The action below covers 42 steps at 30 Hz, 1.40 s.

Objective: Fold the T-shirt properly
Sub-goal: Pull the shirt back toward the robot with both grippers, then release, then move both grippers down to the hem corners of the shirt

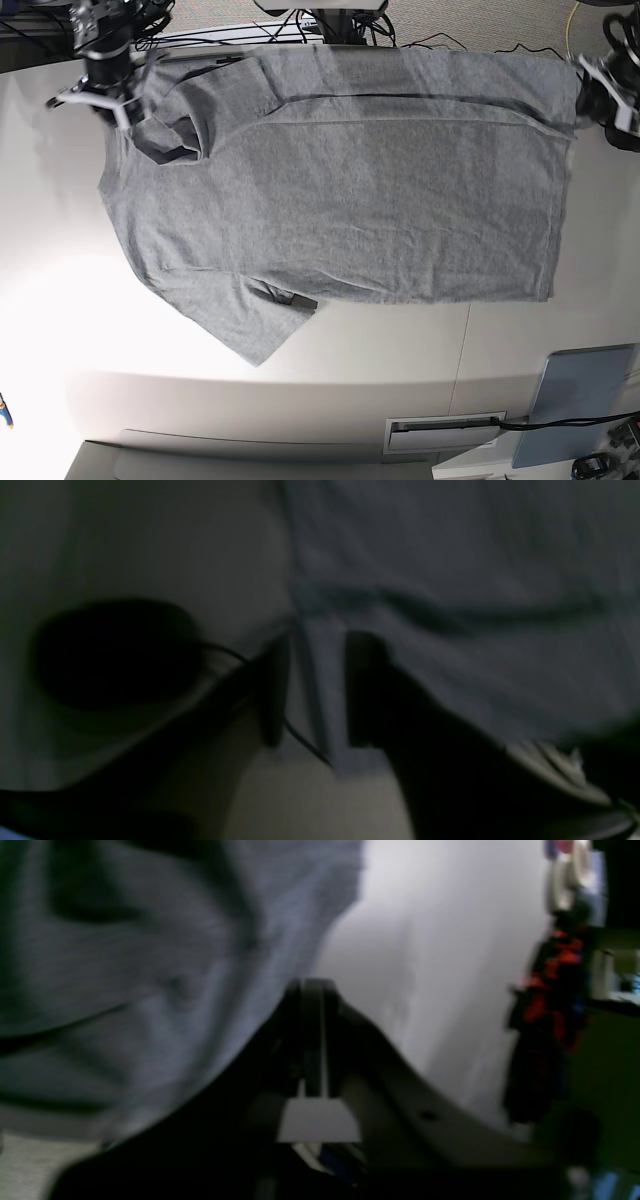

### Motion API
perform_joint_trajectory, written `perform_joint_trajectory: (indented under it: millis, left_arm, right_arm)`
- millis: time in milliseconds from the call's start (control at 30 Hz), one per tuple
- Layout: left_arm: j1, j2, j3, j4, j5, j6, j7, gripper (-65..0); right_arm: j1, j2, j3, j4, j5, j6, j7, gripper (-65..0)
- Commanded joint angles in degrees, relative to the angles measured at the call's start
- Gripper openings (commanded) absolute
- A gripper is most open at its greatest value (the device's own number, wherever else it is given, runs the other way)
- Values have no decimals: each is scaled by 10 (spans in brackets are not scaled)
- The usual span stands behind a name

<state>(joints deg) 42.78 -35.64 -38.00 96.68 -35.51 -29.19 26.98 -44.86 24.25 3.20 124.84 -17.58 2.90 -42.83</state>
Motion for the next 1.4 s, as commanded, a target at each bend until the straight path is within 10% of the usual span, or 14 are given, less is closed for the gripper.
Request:
perform_joint_trajectory:
  millis: [0, 233, 567, 833, 1367]
  left_arm:
    - [-12, -16, -8, 7, -14, 16, -13, -395]
    - [-139, -15, -8, 6, -57, 24, 32, -392]
    - [-325, -13, 76, -63, -50, 27, 102, -392]
    - [-504, -13, 250, -245, 70, 103, 55, -392]
    - [-789, 25, 308, -622, 125, 52, -5, -364]
  right_arm:
    - [3, 5, 12, 11, -3, -1, 9, -581]
    - [63, 5, 25, 11, 30, 7, 27, -401]
    - [167, -13, 25, 10, 138, -13, 34, -401]
    - [172, -19, 25, 10, 140, 10, 8, -402]
    - [176, -19, 25, 10, 150, 29, 16, -401]
